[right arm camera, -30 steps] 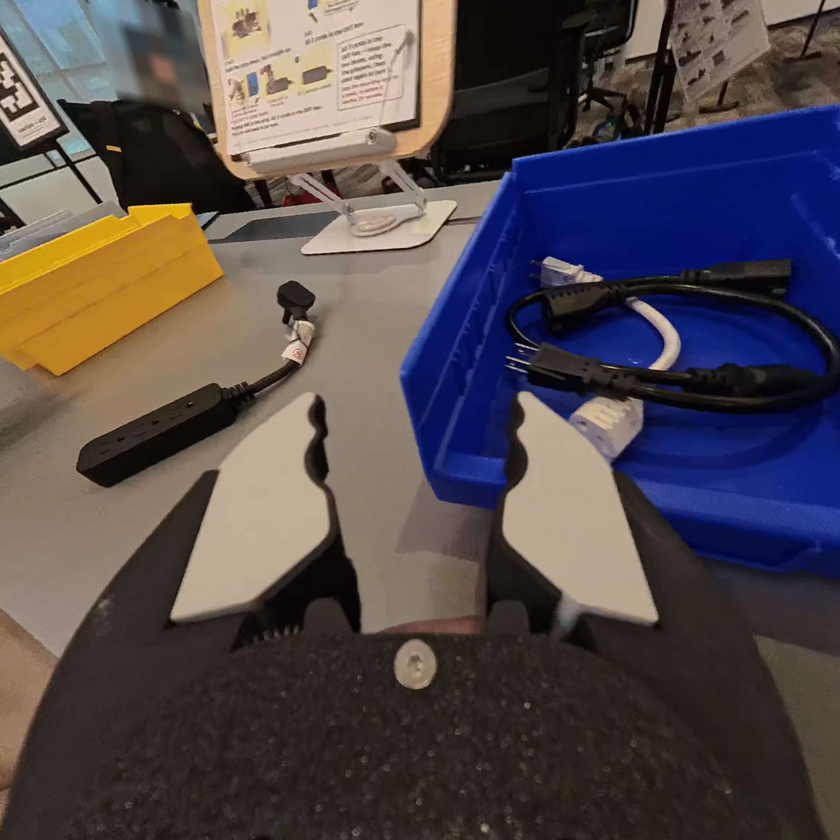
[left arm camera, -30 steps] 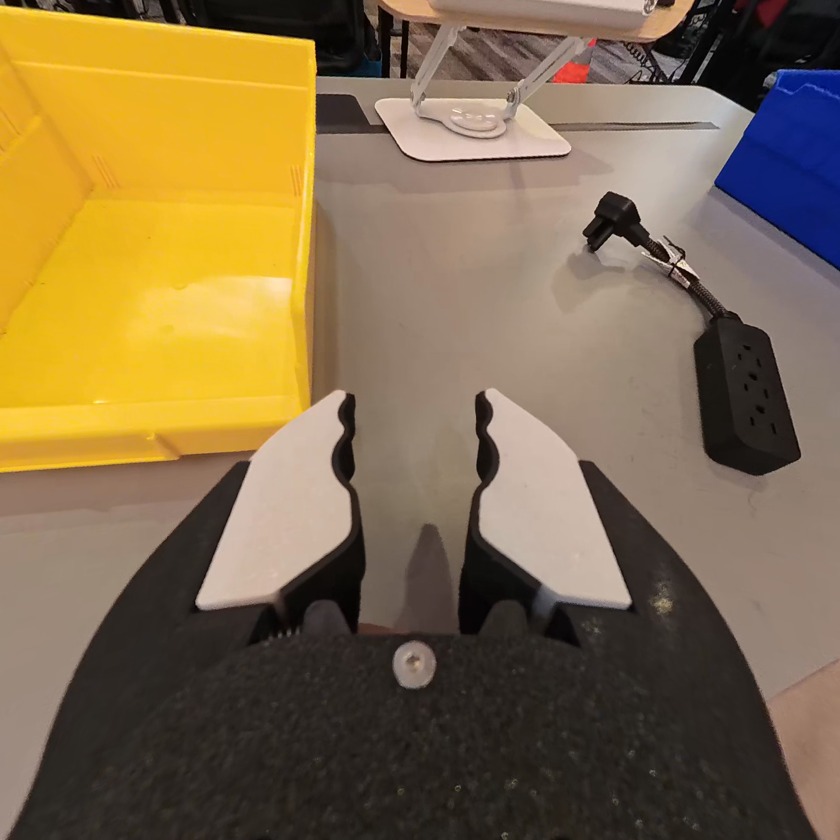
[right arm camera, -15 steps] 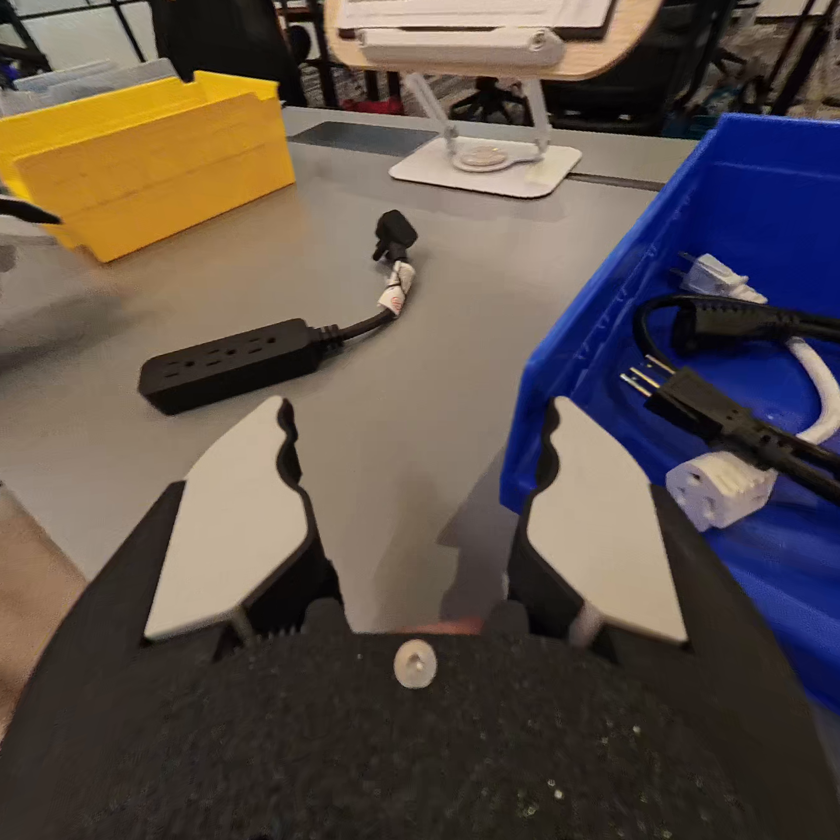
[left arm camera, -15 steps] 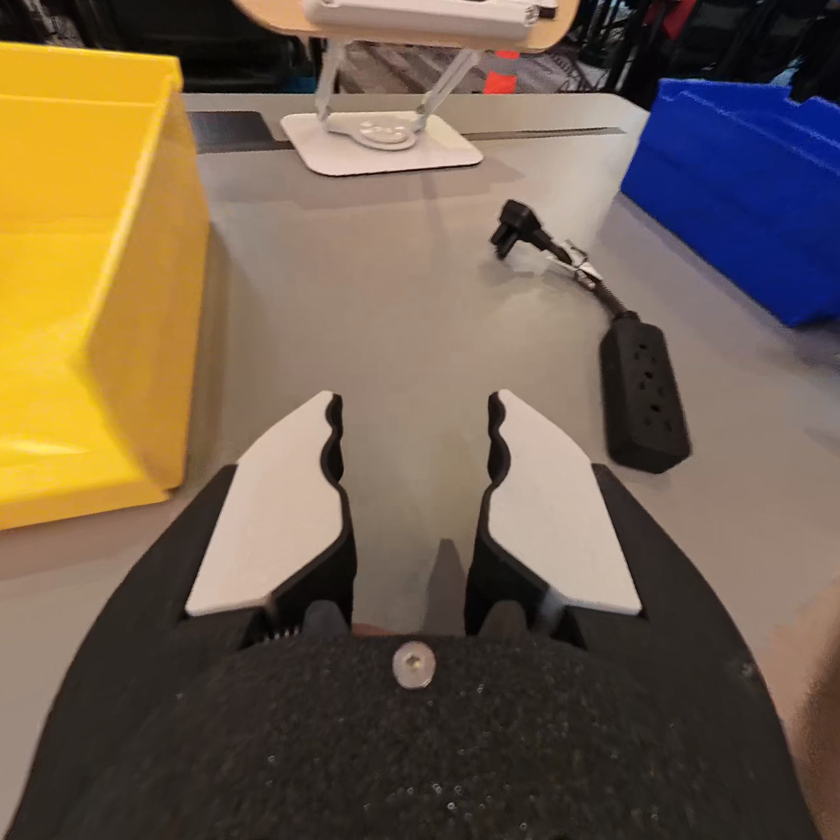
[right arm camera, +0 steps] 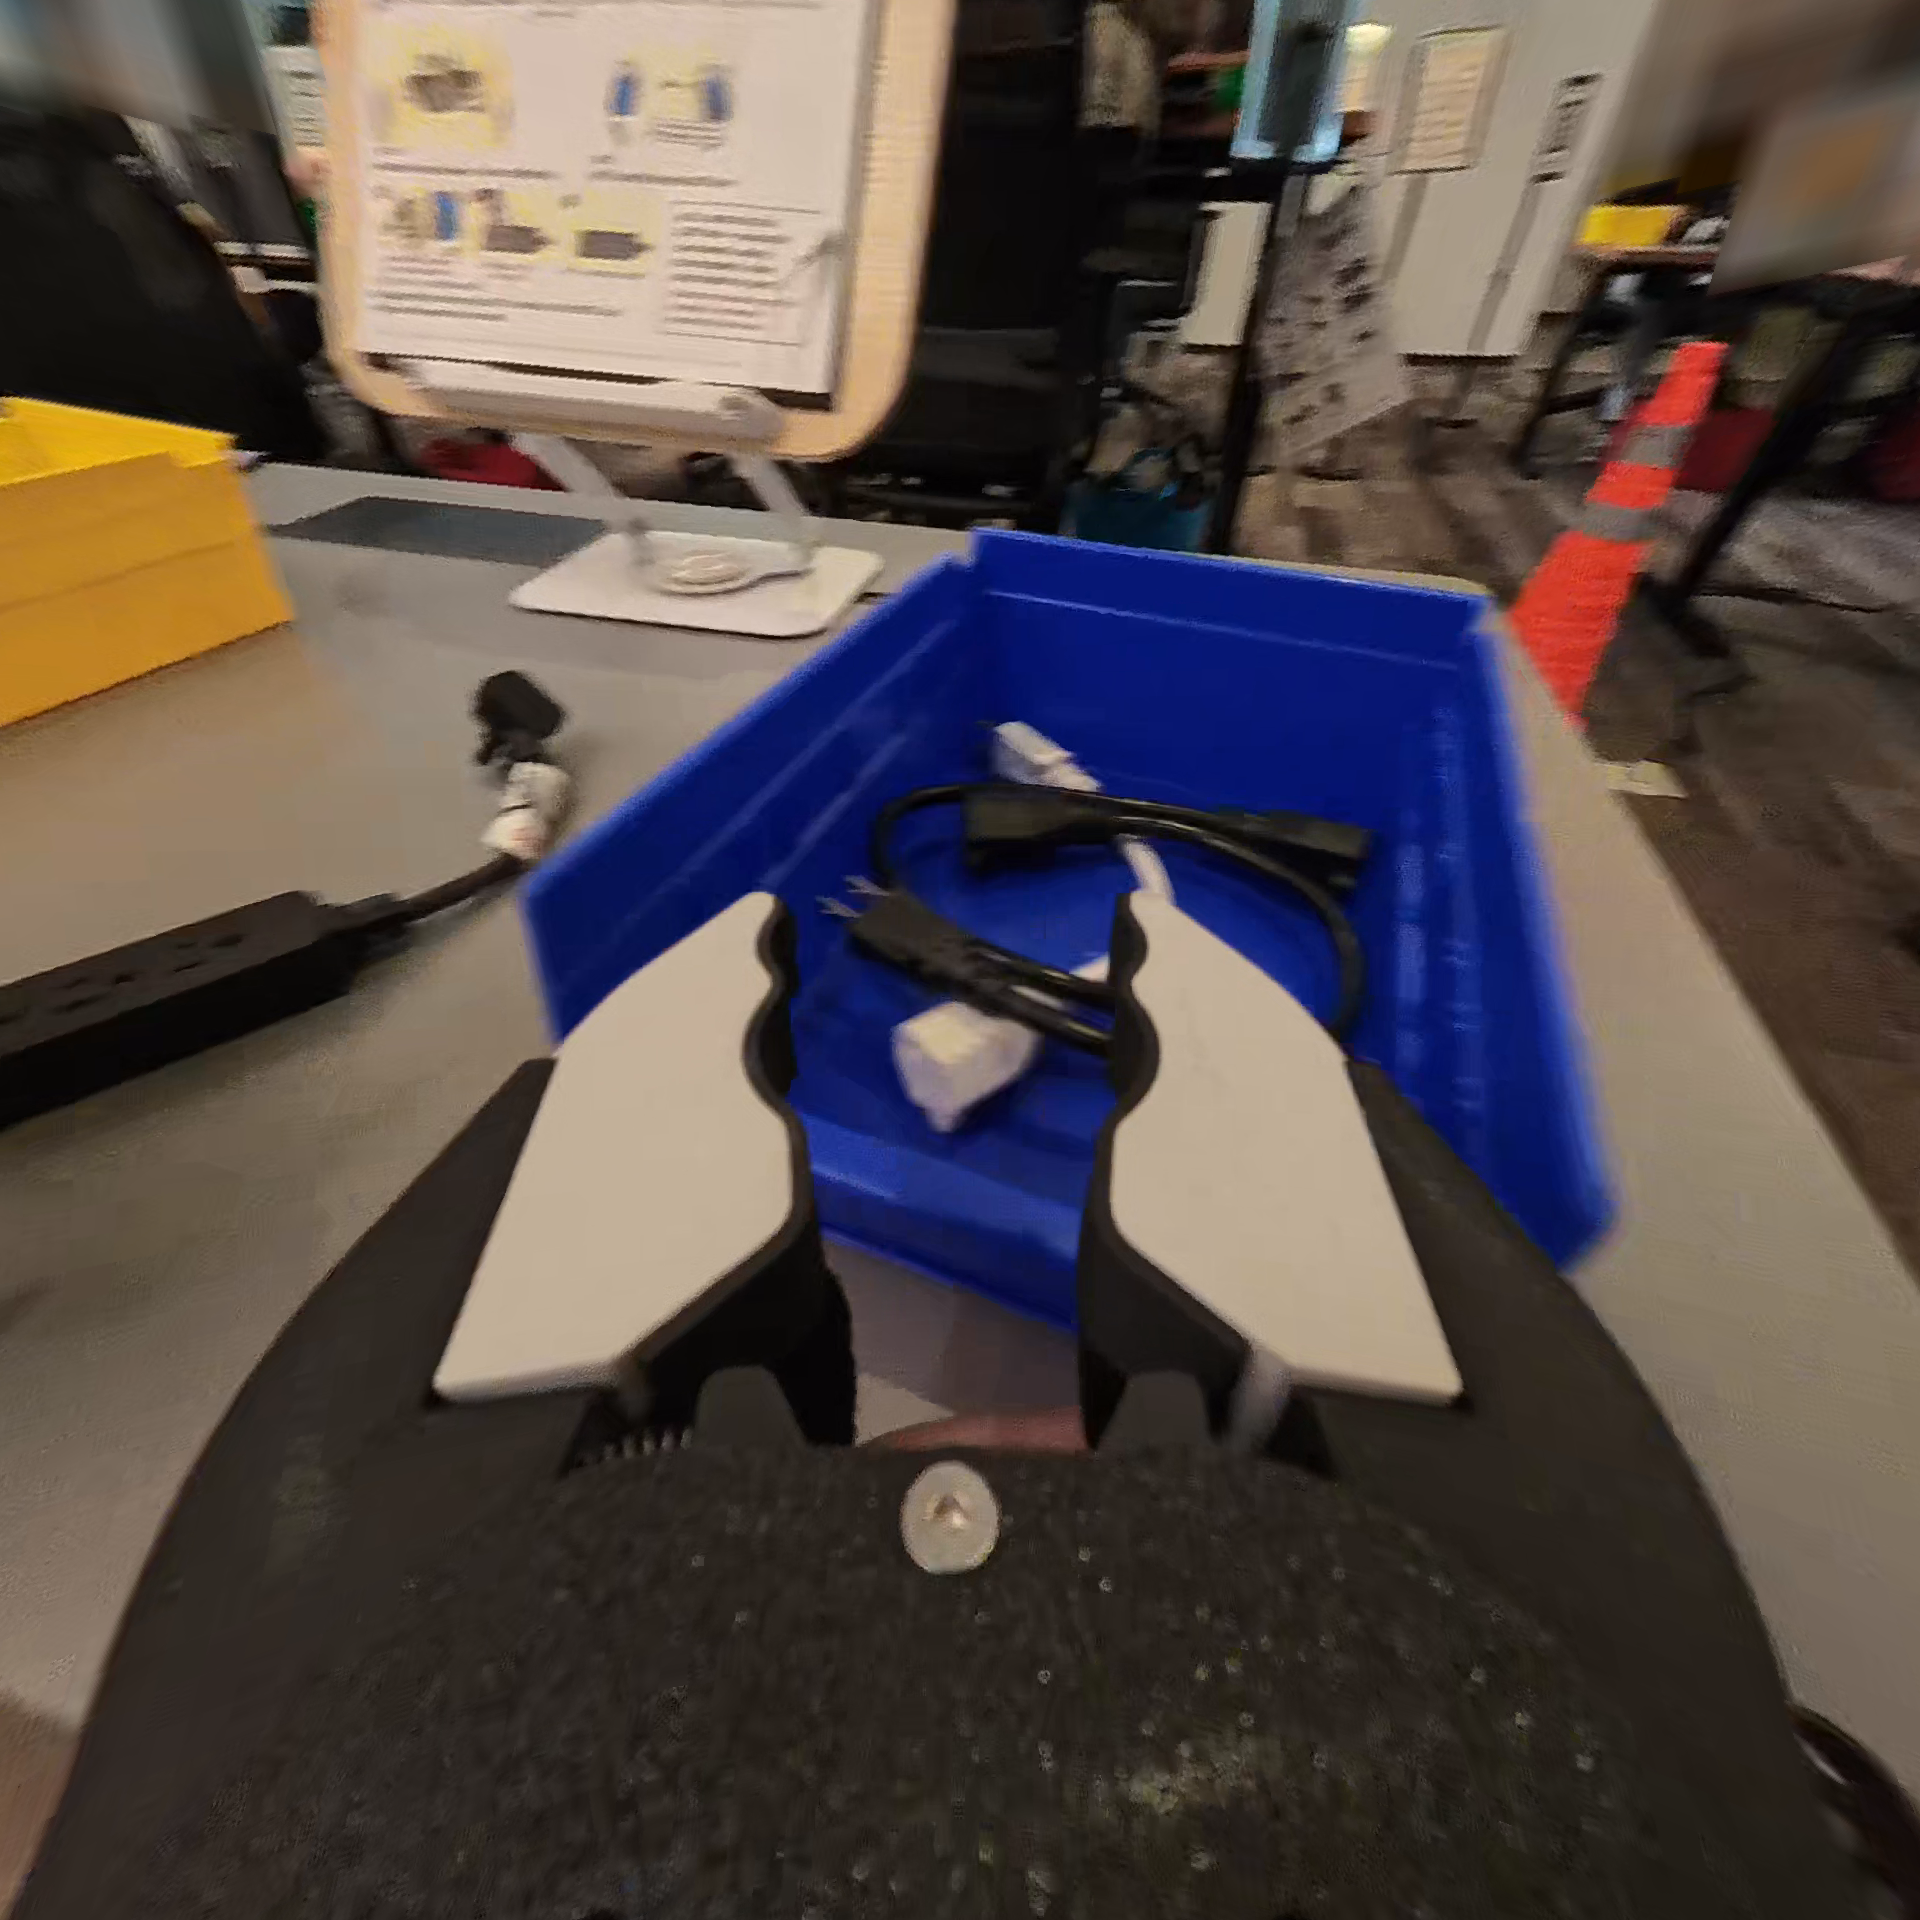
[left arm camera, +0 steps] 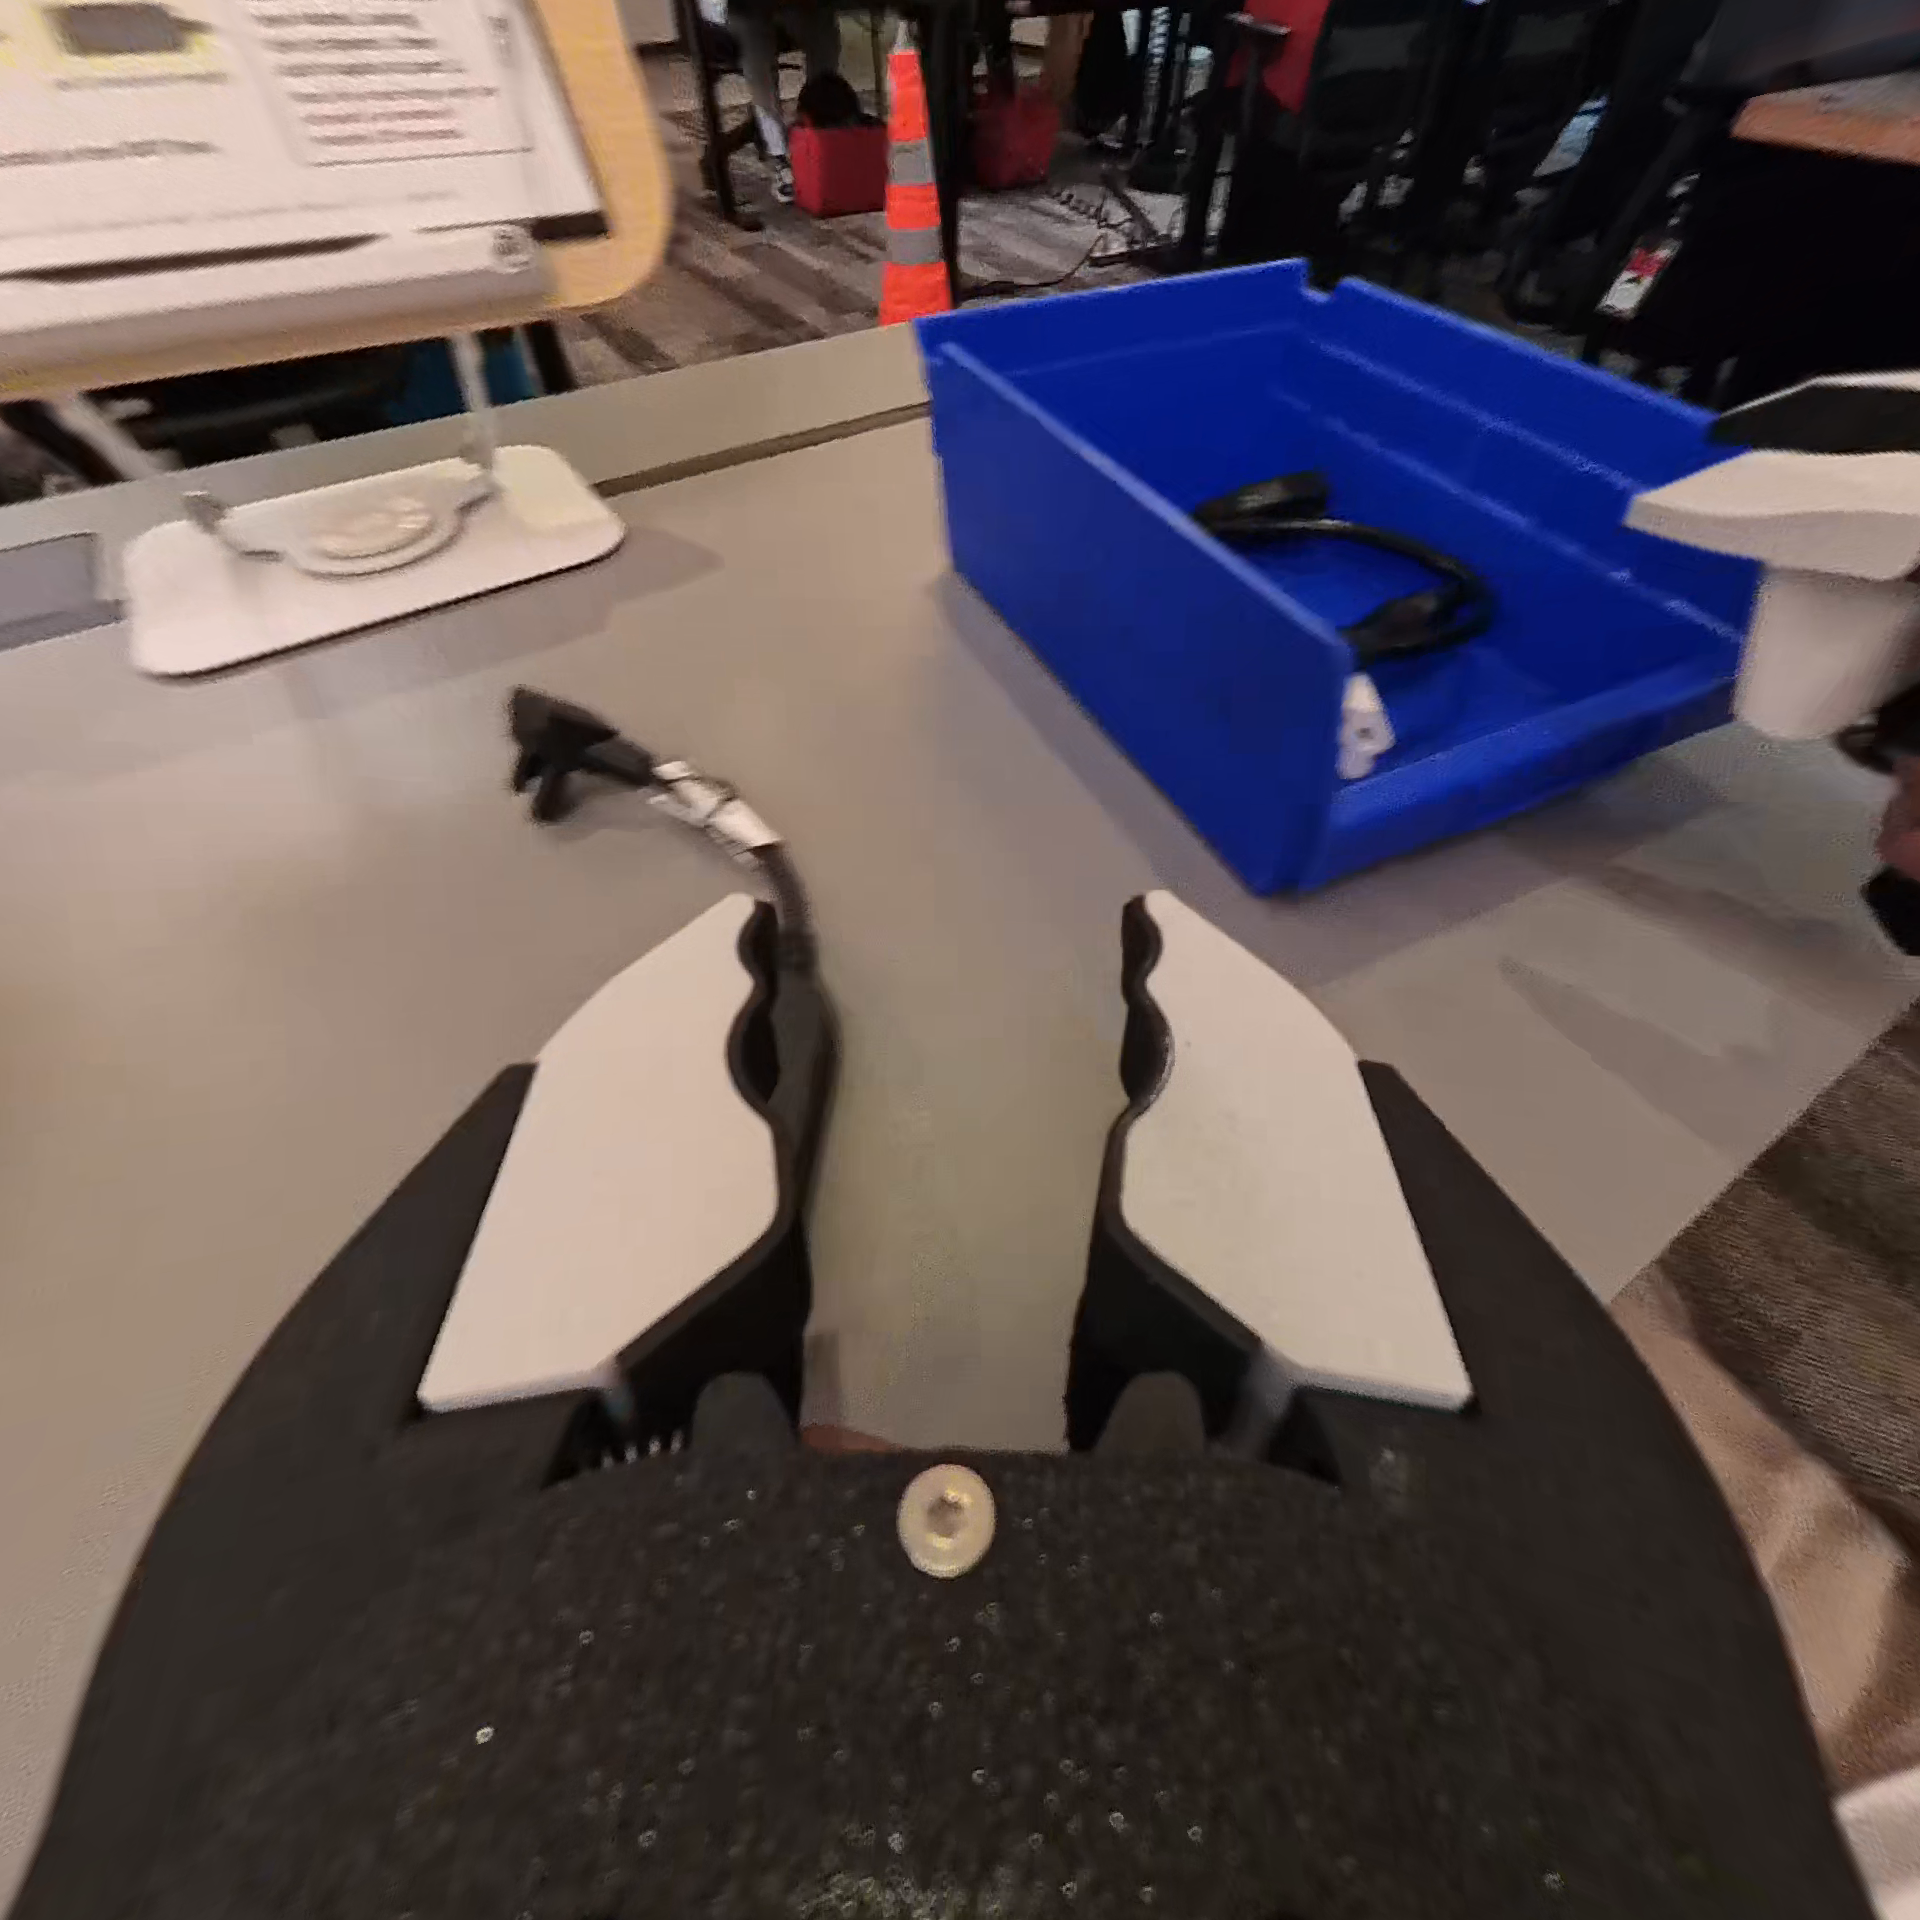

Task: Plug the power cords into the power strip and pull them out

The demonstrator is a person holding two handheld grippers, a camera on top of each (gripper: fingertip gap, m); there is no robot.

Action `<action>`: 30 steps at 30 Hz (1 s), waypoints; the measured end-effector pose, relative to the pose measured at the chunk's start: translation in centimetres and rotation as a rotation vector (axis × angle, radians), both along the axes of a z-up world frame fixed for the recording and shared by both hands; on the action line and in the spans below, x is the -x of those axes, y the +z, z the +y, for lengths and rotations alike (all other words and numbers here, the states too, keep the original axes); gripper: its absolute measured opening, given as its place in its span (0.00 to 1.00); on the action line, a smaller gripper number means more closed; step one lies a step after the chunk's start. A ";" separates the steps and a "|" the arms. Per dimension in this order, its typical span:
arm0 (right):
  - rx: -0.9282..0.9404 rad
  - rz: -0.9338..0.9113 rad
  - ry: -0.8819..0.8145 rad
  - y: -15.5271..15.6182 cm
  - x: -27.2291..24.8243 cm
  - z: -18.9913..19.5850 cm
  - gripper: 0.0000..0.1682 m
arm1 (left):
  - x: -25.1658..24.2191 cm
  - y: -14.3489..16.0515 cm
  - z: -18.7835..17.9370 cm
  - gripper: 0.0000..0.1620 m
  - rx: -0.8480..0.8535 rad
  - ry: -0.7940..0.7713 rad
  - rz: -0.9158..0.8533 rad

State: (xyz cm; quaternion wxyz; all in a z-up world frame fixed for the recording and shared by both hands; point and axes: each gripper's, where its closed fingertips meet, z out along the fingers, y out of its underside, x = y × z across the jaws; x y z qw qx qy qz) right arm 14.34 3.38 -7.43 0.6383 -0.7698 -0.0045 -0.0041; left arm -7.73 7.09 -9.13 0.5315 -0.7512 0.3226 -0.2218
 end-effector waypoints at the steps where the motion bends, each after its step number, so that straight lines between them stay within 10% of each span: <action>1: 0.004 -0.001 -0.047 -0.1 -1.6 -0.3 0.34 | -1.6 0.0 -0.4 0.40 0.001 -0.020 -0.005; 16: 0.121 0.271 -0.254 -4.0 -9.9 -1.9 0.29 | -15.1 -4.1 -2.5 0.41 0.068 -0.096 0.101; 24: 0.256 0.246 -0.323 -6.4 -9.7 -0.9 0.14 | -14.8 -5.3 1.2 0.06 0.129 0.071 0.161; 30: 0.205 0.175 -0.396 -4.3 -9.0 -1.3 0.01 | -13.2 -4.0 2.5 0.02 0.081 0.131 0.153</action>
